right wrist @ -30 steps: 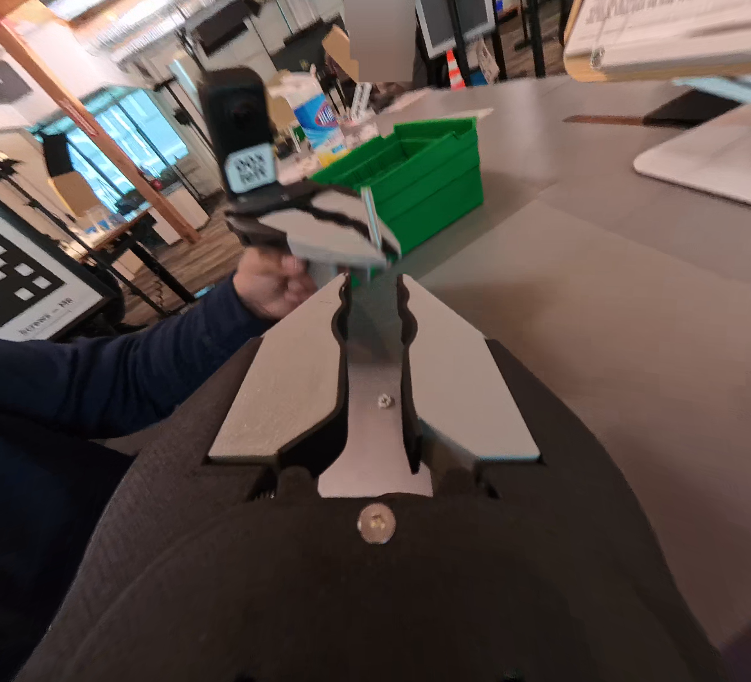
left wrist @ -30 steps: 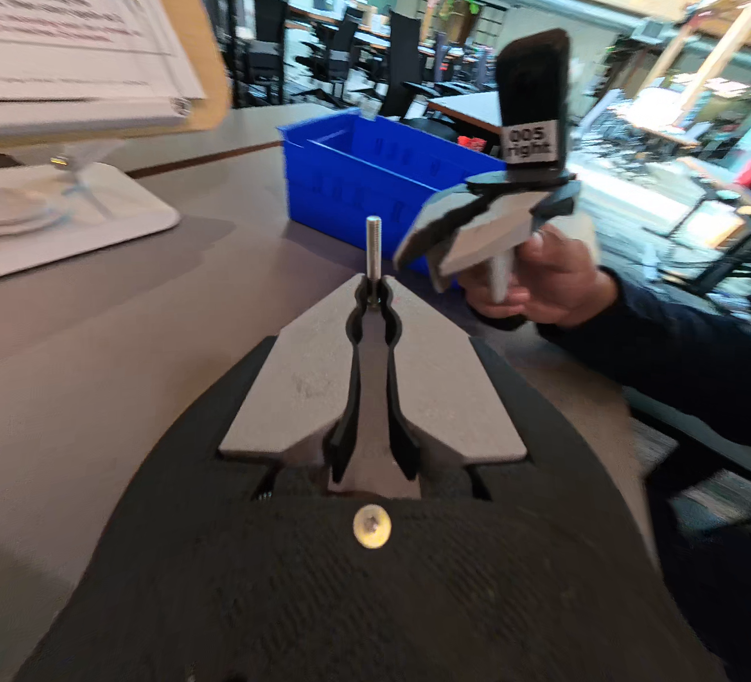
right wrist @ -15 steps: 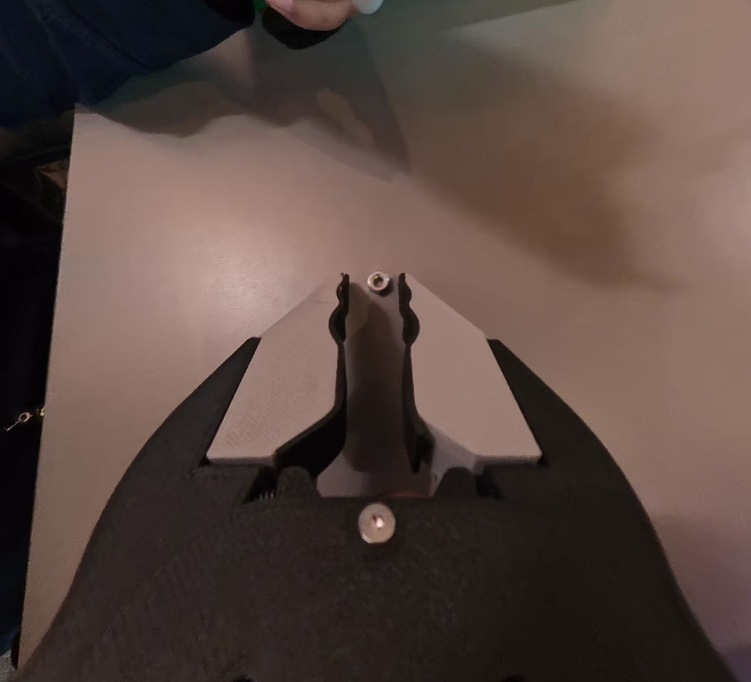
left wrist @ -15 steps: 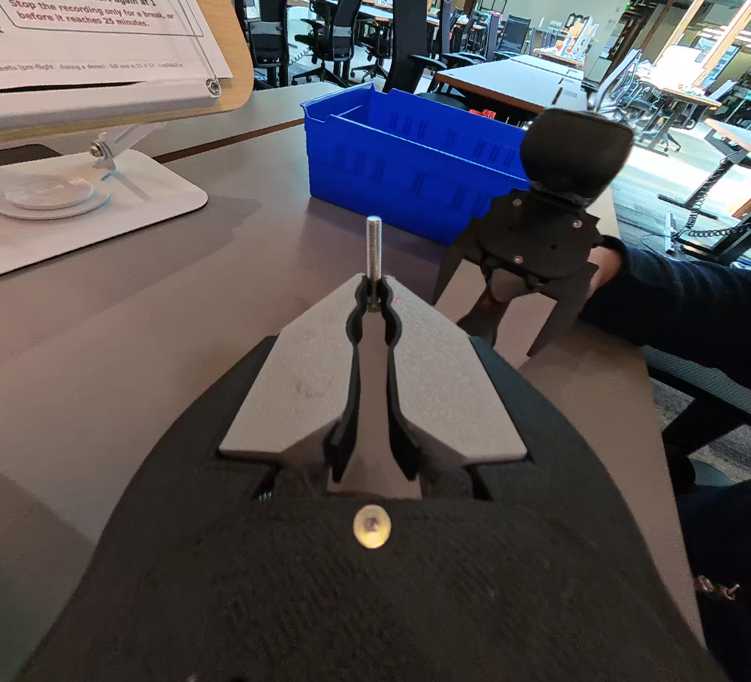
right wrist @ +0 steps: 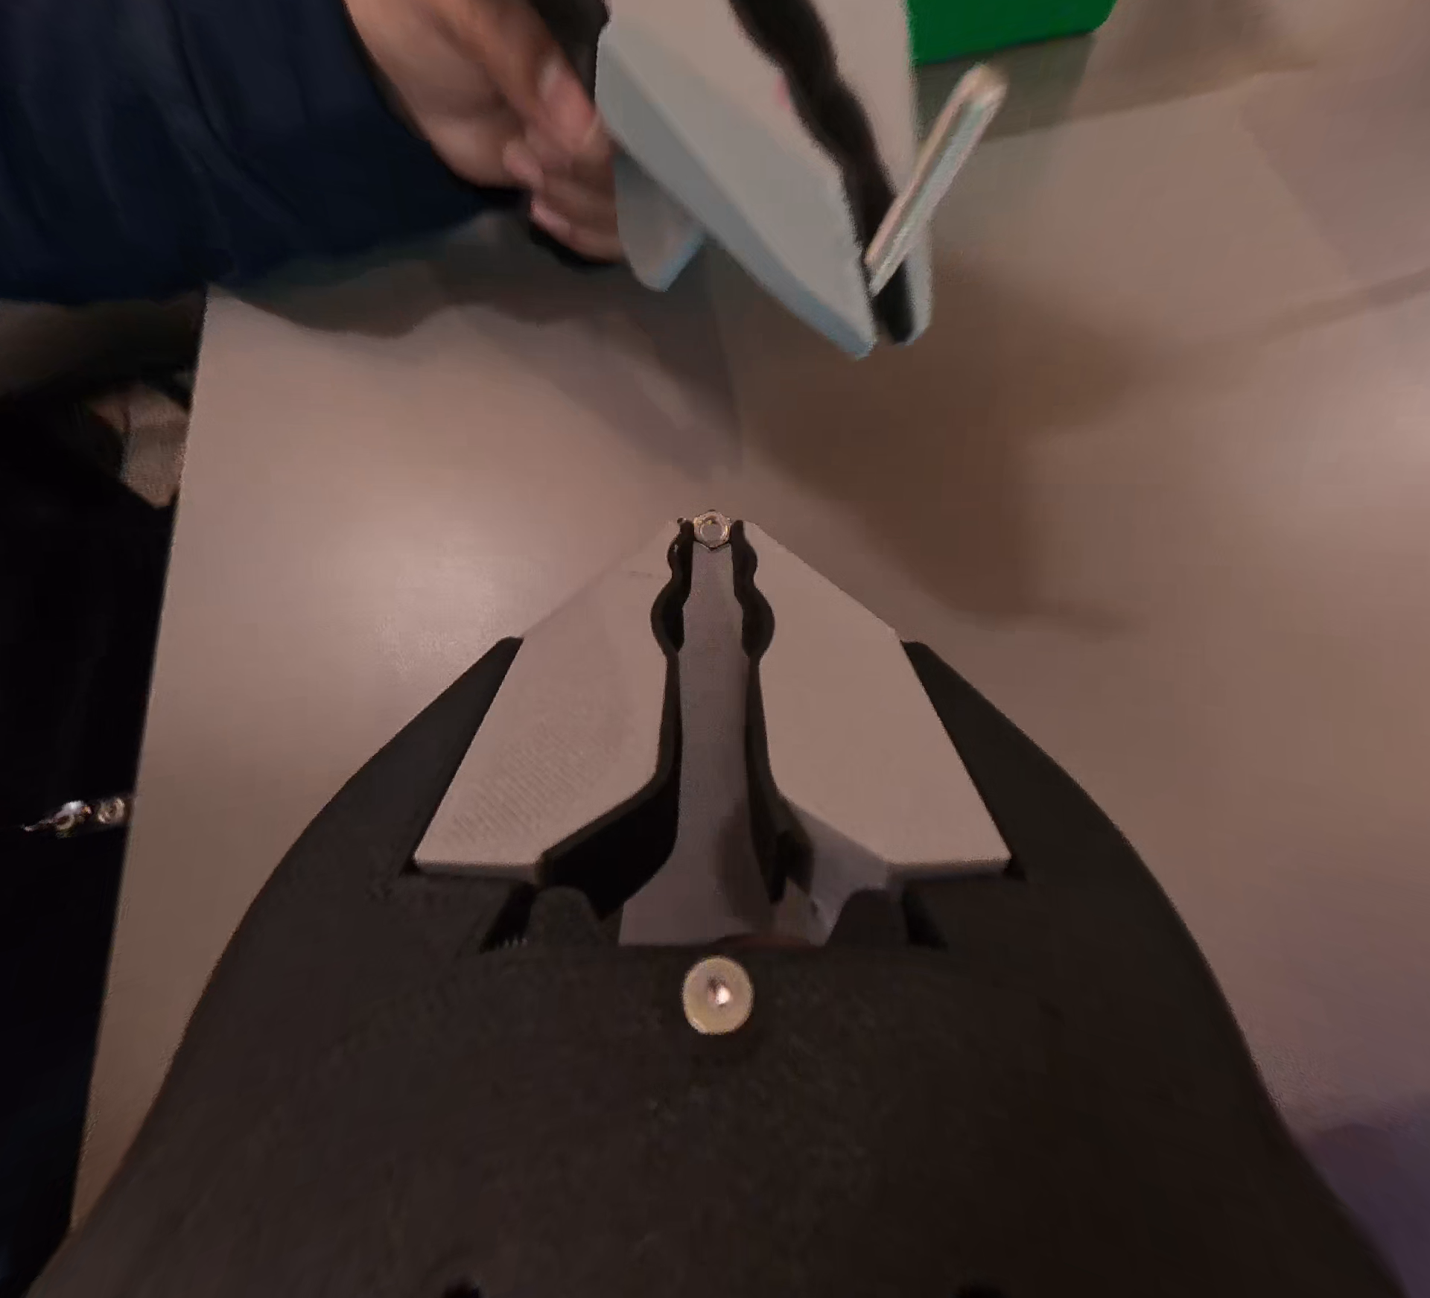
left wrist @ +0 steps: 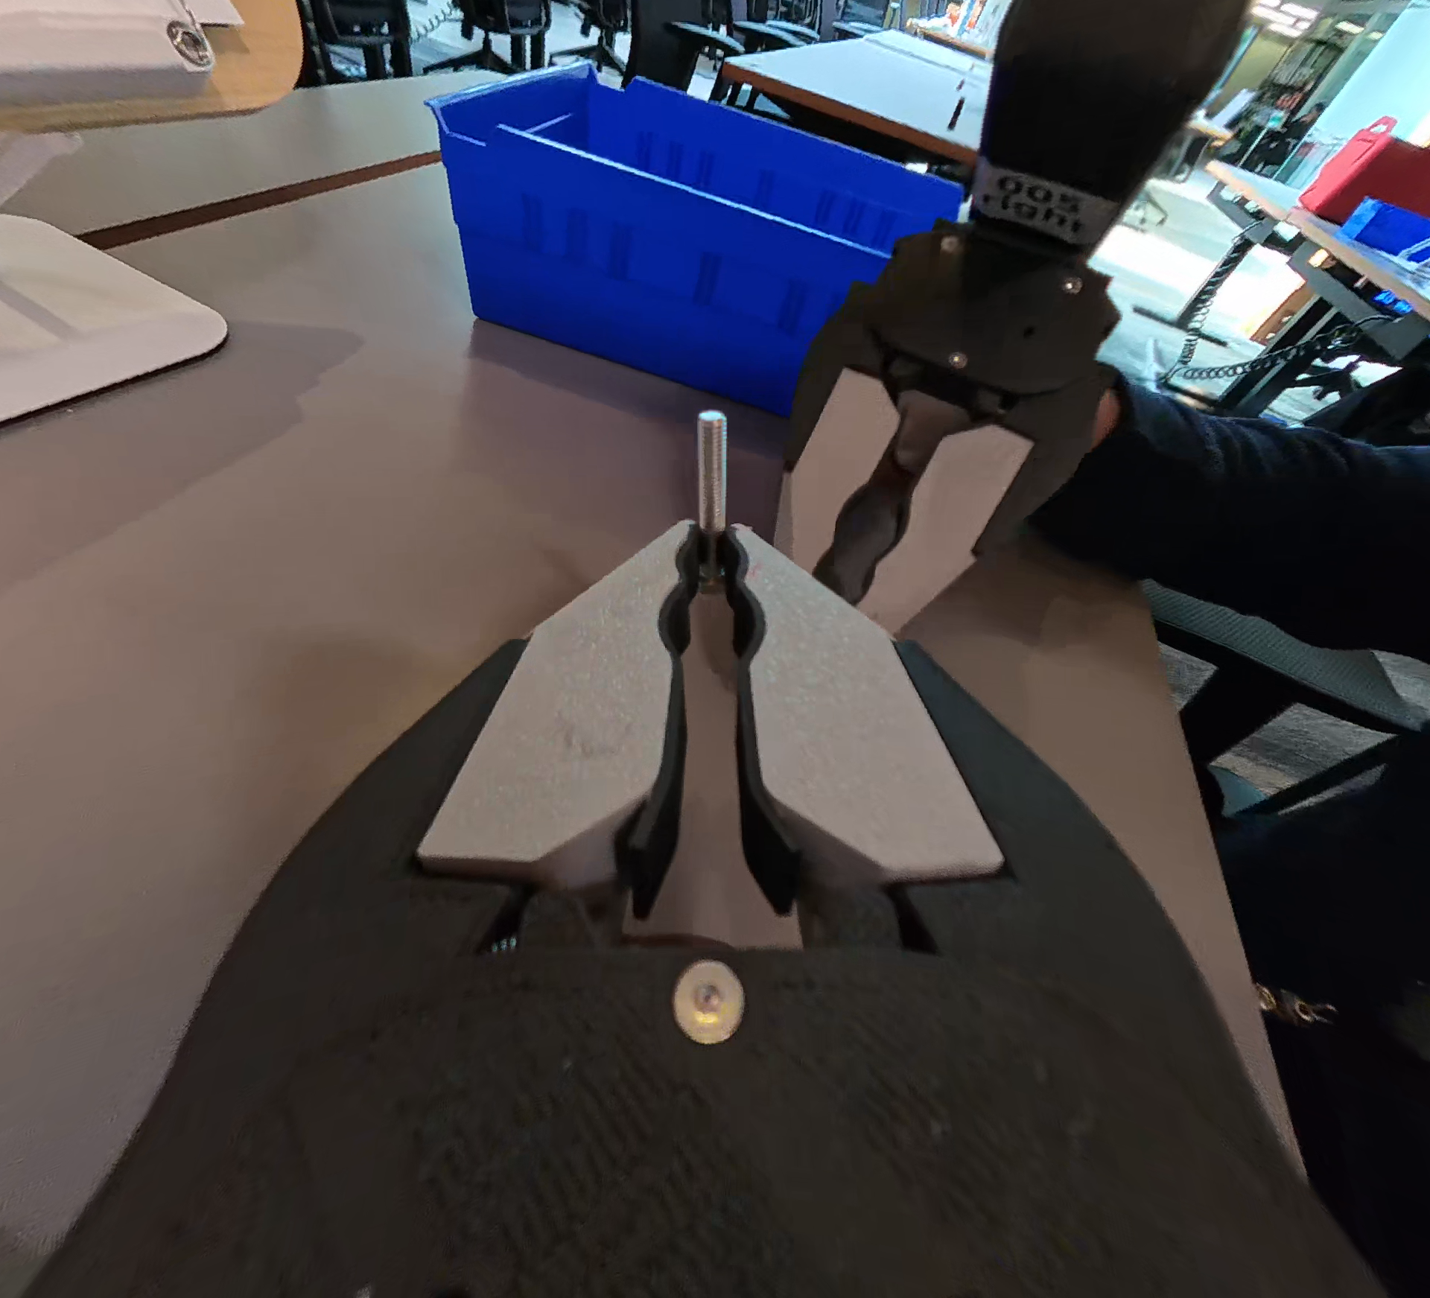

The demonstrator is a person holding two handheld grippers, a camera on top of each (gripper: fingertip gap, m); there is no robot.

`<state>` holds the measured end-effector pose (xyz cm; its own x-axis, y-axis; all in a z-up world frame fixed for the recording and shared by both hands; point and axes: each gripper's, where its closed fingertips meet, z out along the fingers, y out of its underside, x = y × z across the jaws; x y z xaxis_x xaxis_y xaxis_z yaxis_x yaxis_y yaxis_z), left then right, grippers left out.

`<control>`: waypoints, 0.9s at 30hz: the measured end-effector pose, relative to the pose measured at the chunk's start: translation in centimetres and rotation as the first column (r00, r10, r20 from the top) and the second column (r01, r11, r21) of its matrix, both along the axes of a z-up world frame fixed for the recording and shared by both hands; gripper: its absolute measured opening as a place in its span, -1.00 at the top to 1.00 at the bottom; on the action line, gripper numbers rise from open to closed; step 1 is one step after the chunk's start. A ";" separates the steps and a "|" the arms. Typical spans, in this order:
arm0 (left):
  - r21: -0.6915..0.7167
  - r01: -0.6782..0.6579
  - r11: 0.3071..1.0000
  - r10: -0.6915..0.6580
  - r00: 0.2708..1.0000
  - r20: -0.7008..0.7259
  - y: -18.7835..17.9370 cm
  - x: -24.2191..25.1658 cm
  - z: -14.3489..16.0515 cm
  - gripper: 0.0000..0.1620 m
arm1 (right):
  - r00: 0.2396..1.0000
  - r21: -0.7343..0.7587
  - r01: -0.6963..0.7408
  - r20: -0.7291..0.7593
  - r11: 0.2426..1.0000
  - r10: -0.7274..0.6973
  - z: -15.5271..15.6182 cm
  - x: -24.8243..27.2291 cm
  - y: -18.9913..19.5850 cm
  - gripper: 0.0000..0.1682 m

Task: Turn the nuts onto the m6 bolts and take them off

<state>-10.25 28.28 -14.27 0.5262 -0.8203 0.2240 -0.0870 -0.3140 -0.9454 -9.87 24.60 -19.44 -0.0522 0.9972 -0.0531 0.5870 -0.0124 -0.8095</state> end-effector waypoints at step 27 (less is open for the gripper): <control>0.120 -0.066 0.991 0.070 0.997 -0.030 0.8 0.4 0.8 0.97 | 0.989 -0.006 0.133 0.065 0.991 -0.132 9.8 -1.7 4.0 0.92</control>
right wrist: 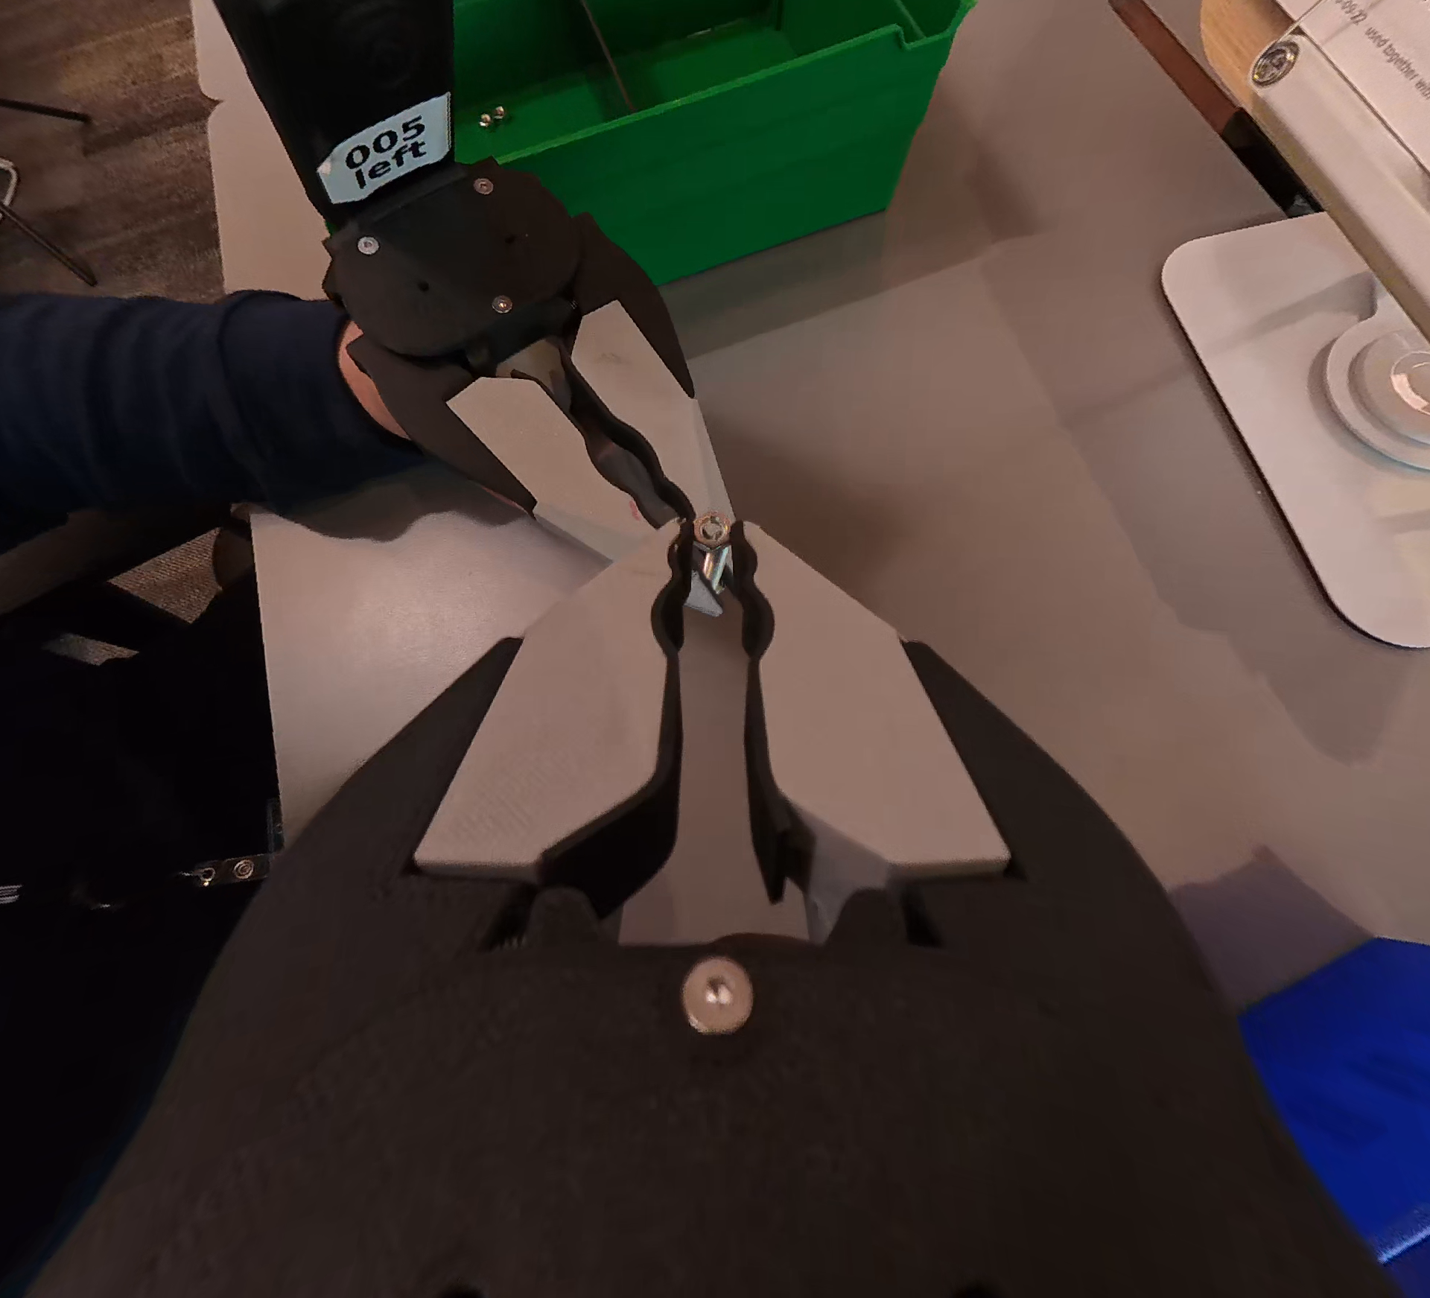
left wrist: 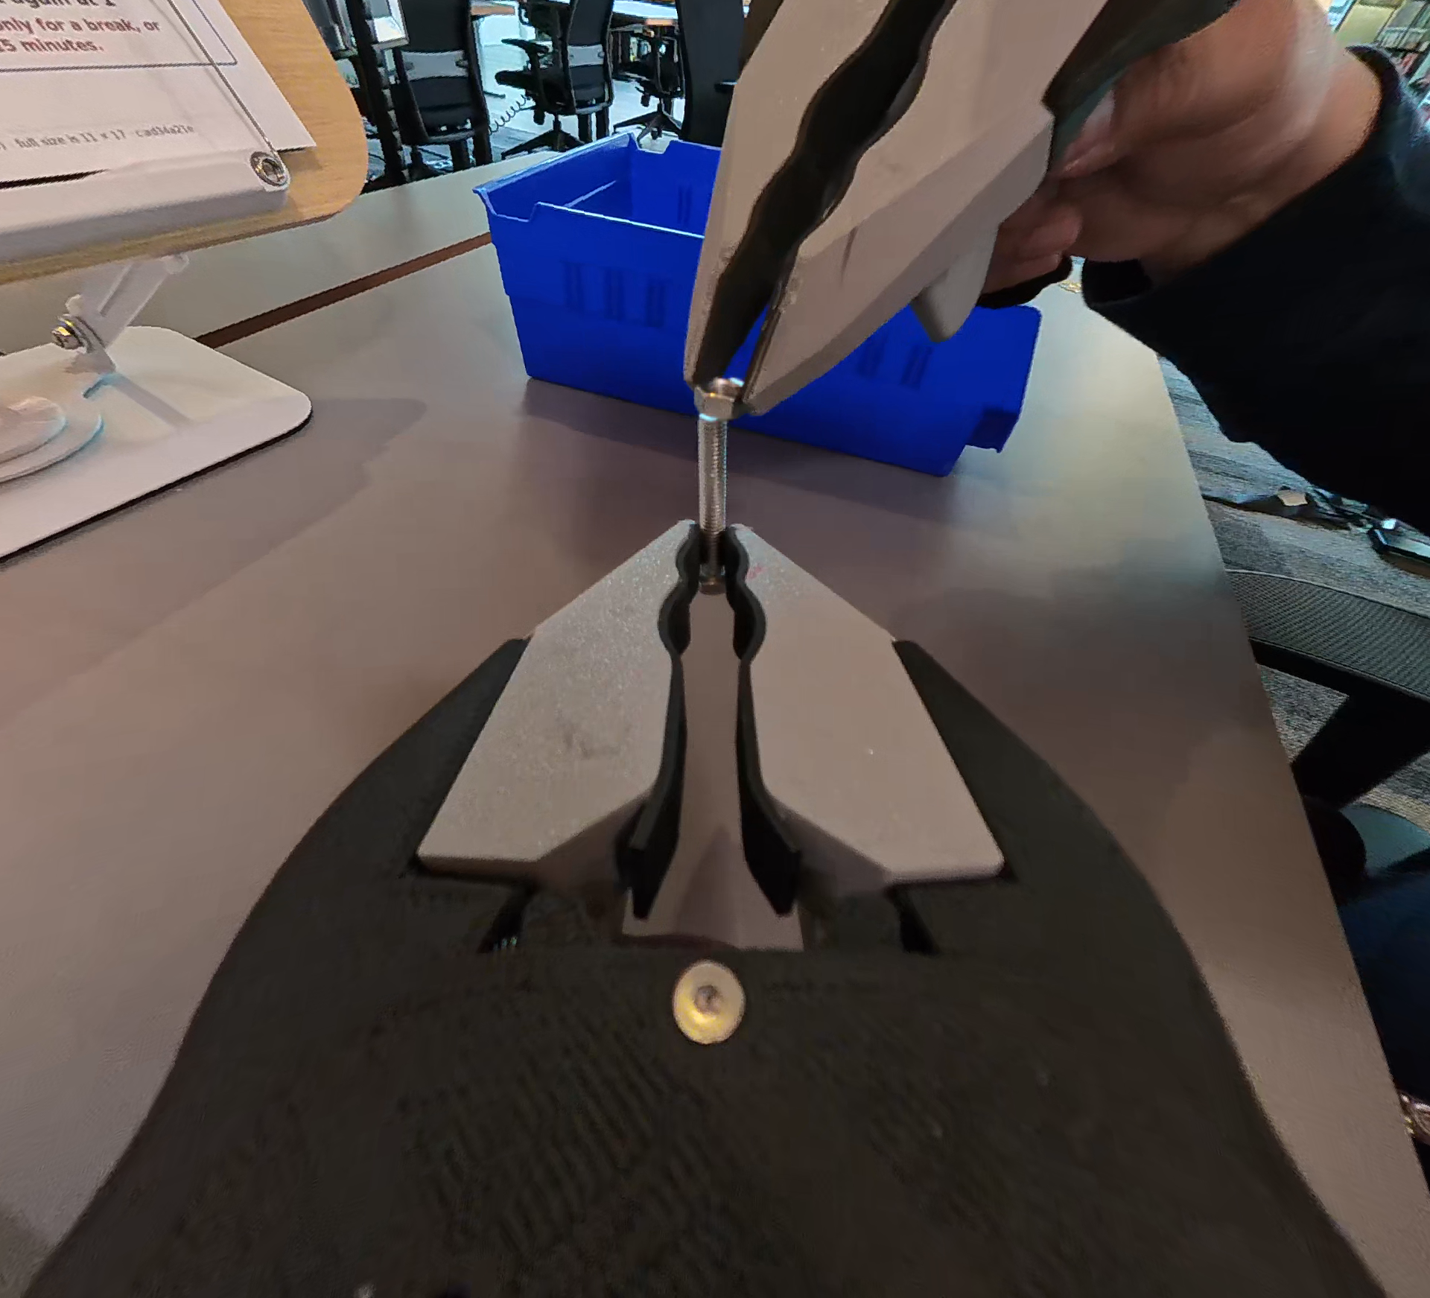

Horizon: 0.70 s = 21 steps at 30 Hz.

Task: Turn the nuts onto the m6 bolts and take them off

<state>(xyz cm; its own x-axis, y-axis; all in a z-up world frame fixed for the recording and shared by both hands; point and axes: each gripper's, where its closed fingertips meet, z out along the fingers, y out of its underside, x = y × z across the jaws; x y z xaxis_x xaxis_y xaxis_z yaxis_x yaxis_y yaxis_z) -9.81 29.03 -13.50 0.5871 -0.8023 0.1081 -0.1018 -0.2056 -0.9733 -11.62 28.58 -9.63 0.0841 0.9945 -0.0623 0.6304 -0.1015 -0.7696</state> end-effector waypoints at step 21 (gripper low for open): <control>0.012 -0.011 1.000 0.011 1.000 -0.019 0.1 0.1 -0.1 0.97 | 1.000 -0.026 0.008 0.012 1.000 -0.008 -0.5 0.0 0.1 0.92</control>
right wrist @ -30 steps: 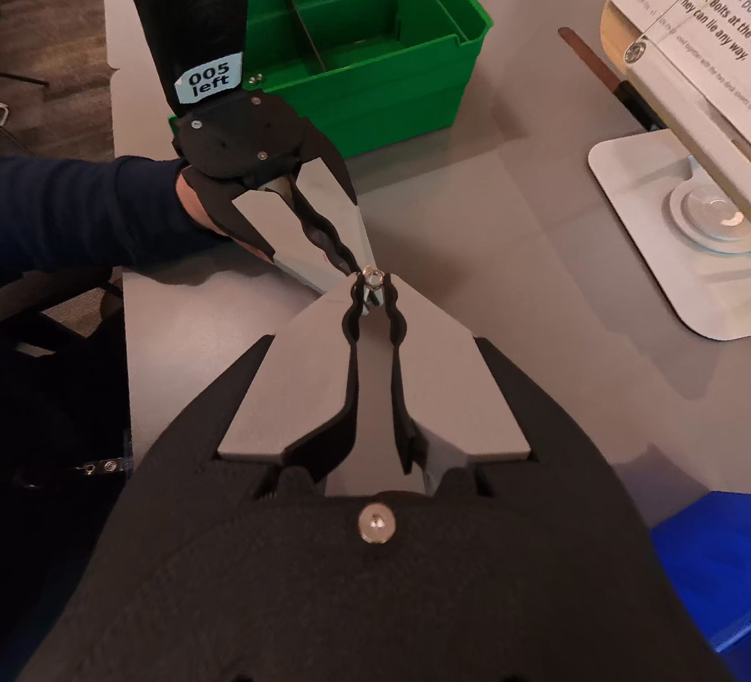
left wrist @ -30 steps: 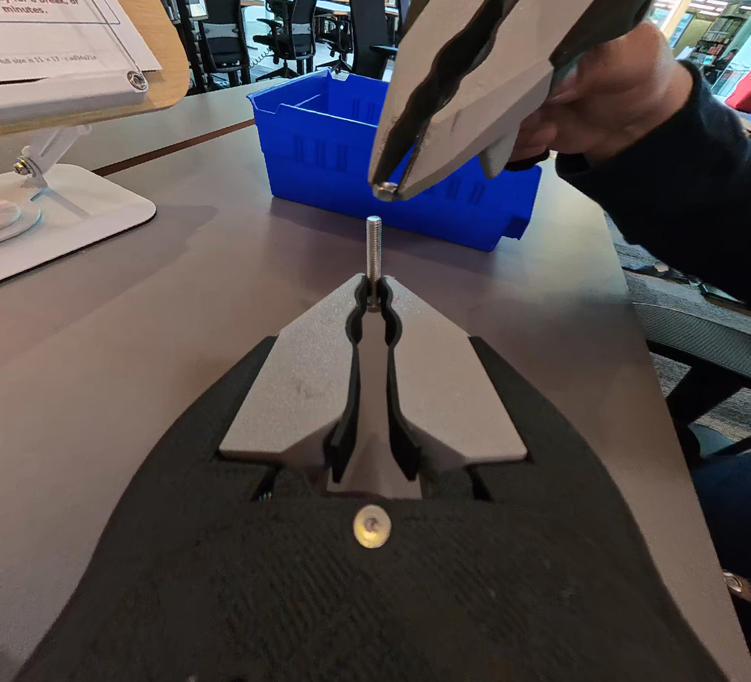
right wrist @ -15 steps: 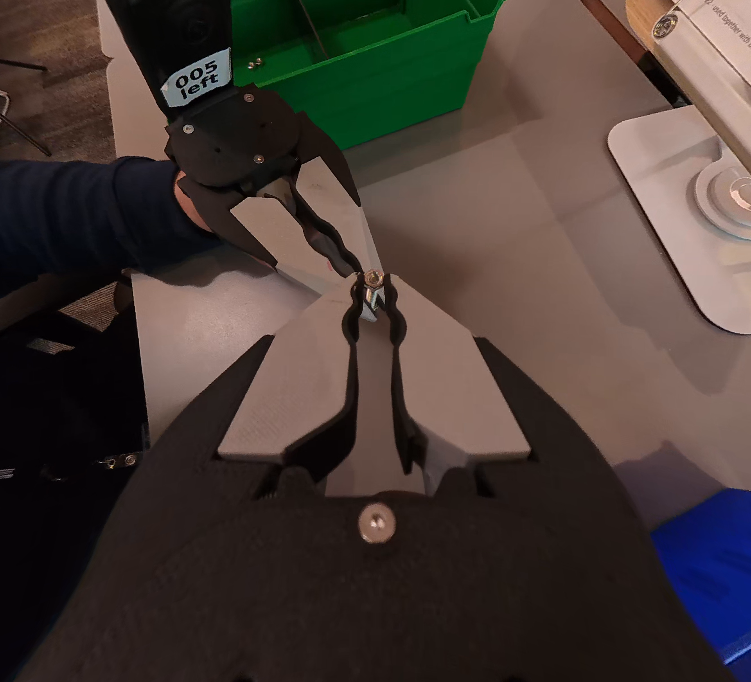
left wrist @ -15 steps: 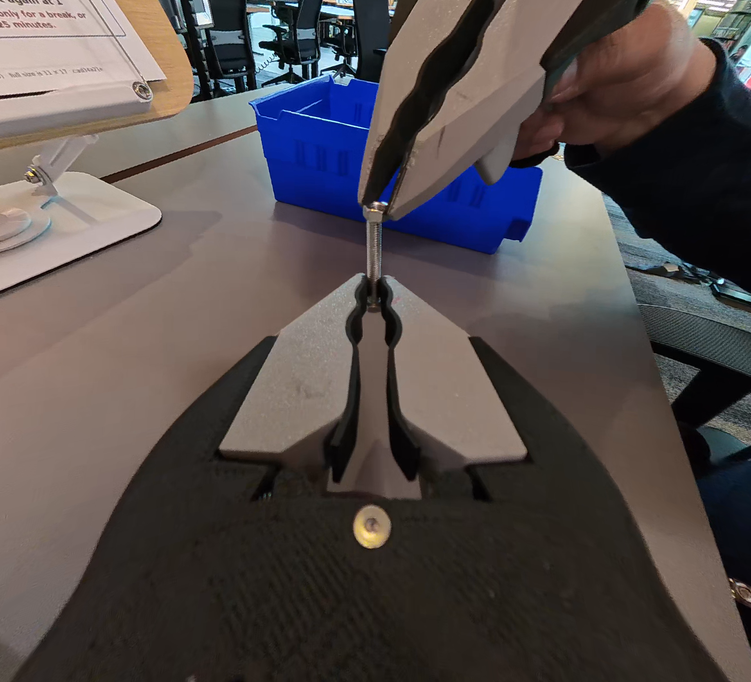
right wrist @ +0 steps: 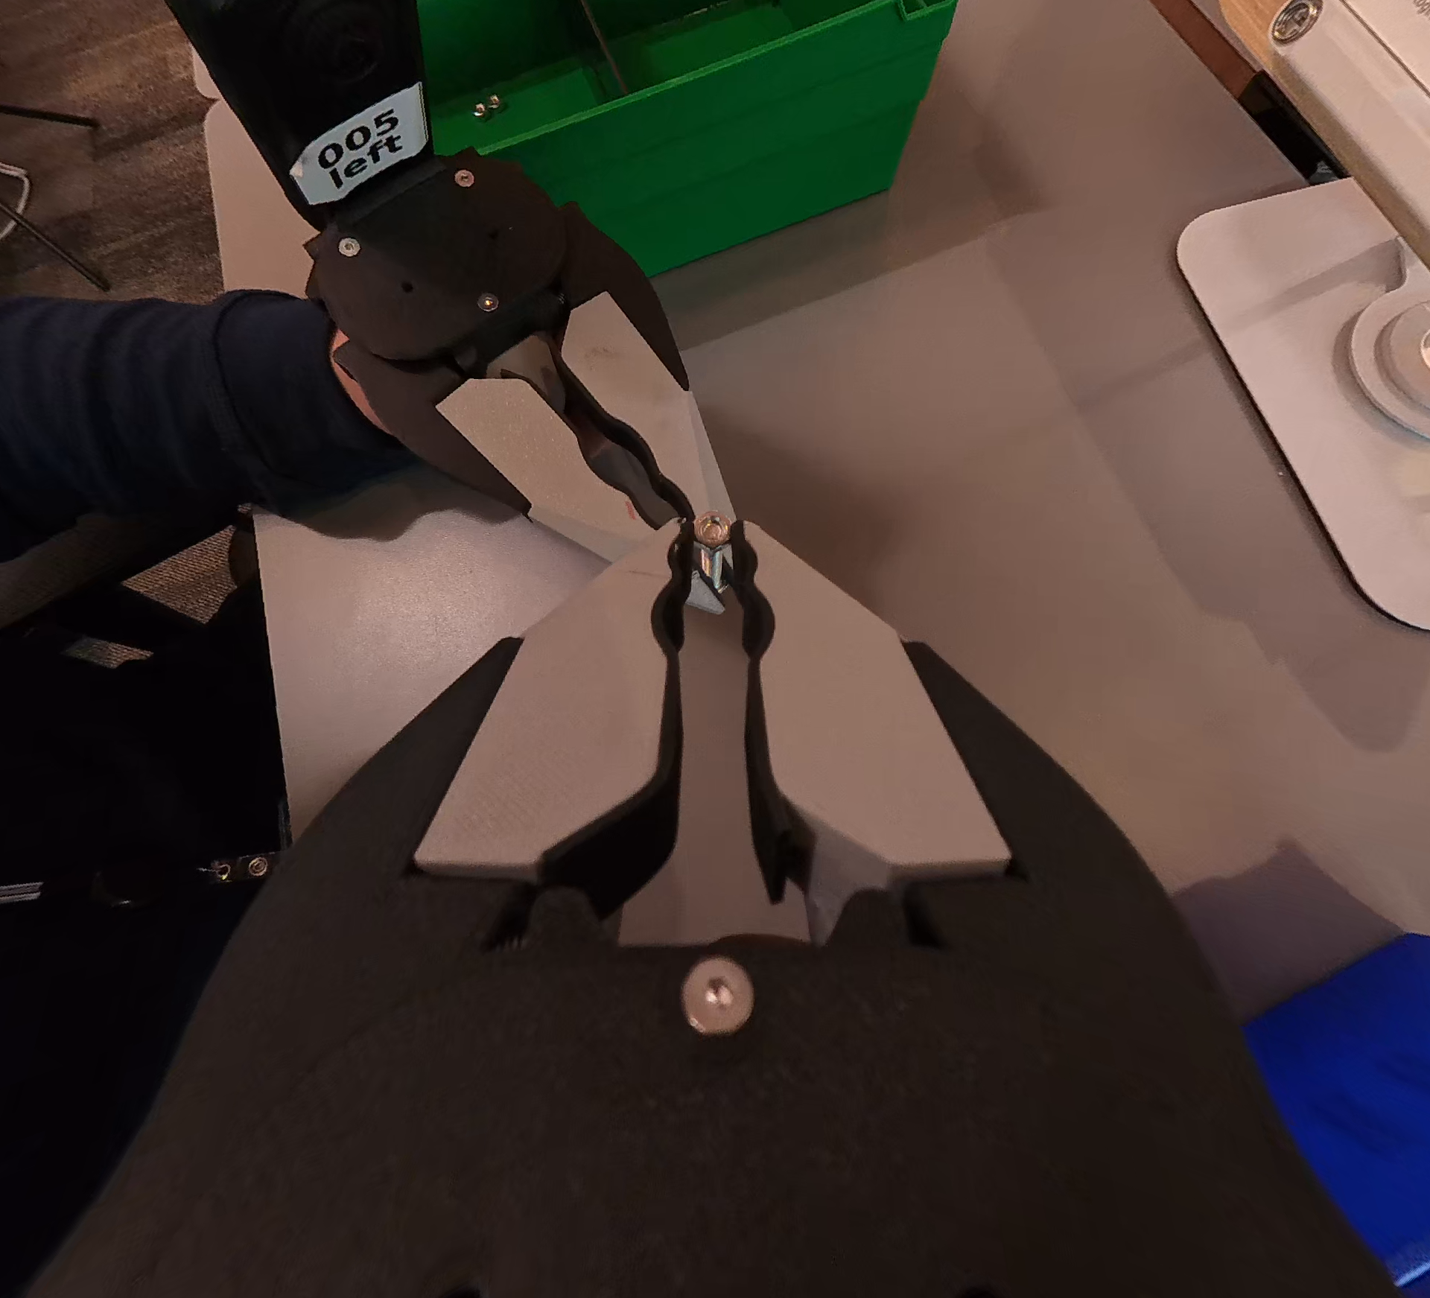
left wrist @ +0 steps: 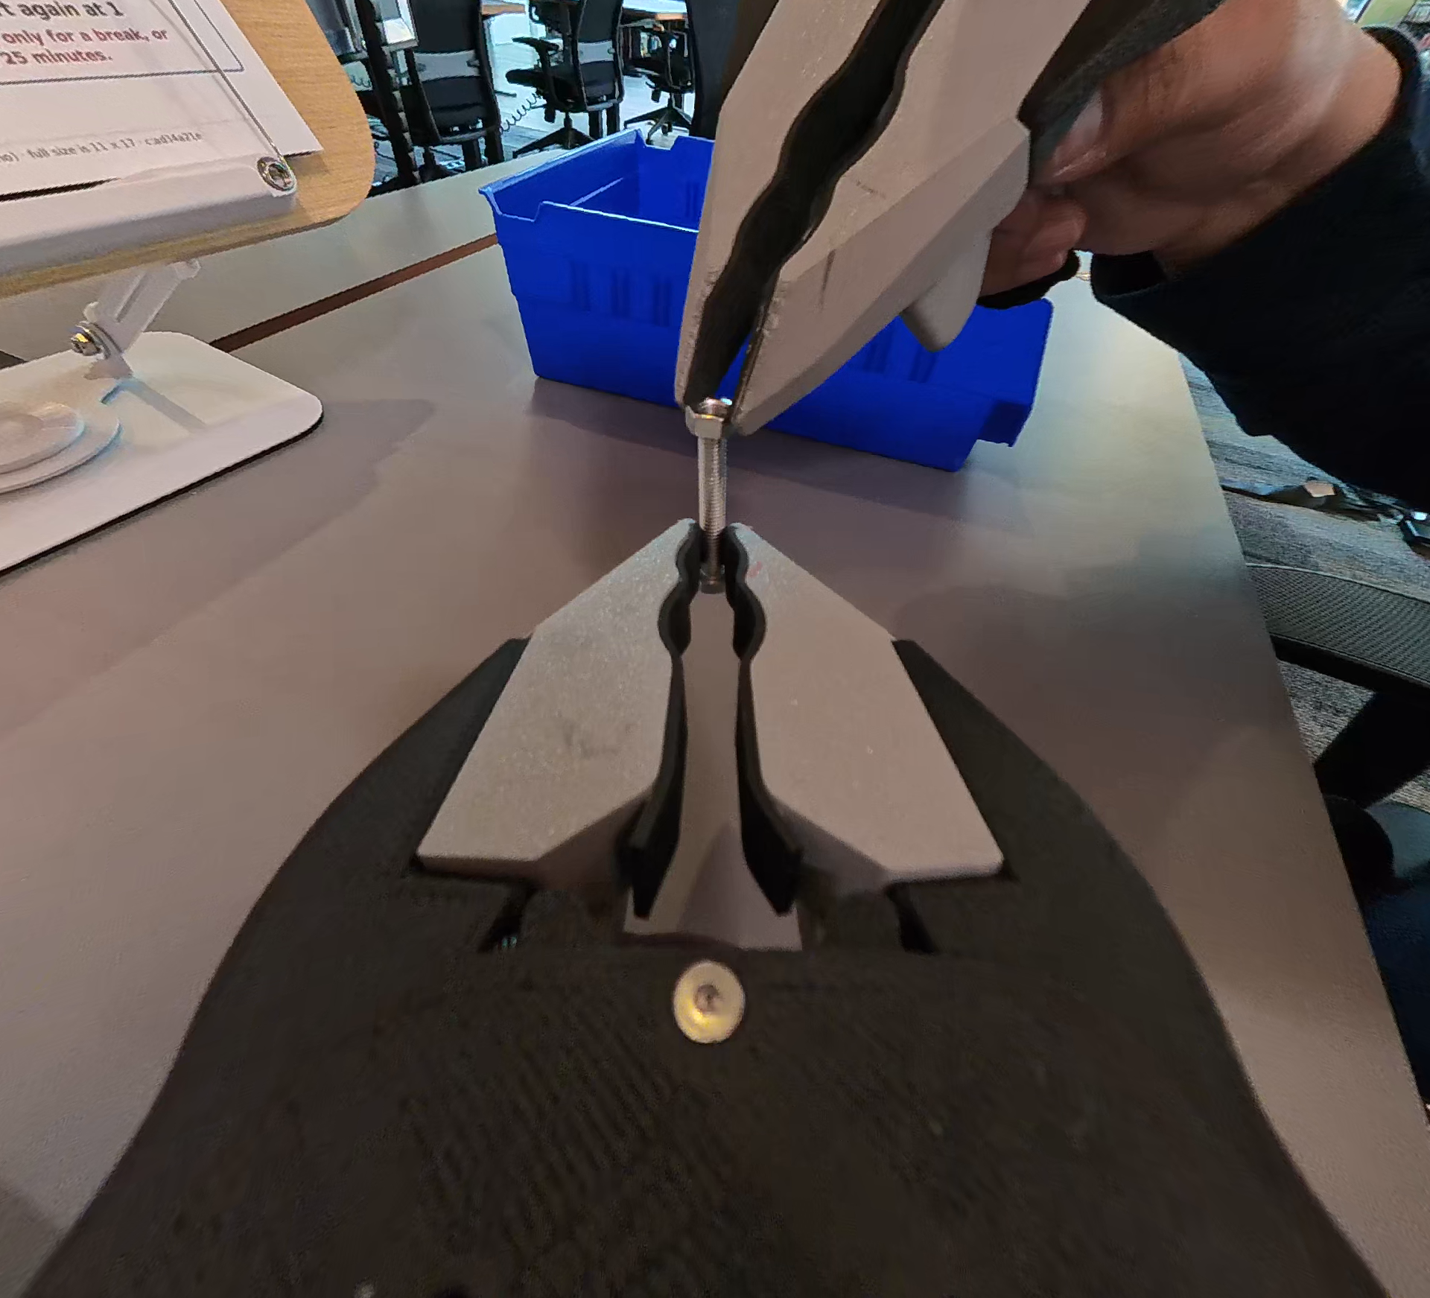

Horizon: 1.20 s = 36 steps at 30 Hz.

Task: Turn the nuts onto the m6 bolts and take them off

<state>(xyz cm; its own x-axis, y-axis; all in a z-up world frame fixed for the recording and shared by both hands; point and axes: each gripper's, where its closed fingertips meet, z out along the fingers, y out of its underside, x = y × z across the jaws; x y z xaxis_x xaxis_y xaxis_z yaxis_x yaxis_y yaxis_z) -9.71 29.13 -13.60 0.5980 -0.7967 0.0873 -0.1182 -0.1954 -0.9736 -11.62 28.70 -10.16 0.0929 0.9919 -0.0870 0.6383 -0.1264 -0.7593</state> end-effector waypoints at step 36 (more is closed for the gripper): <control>-0.007 0.002 1.000 -0.002 1.000 -0.015 -0.1 0.2 -0.2 0.97 | 1.000 -0.007 -0.001 0.014 1.000 0.001 -0.3 0.2 -0.1 0.91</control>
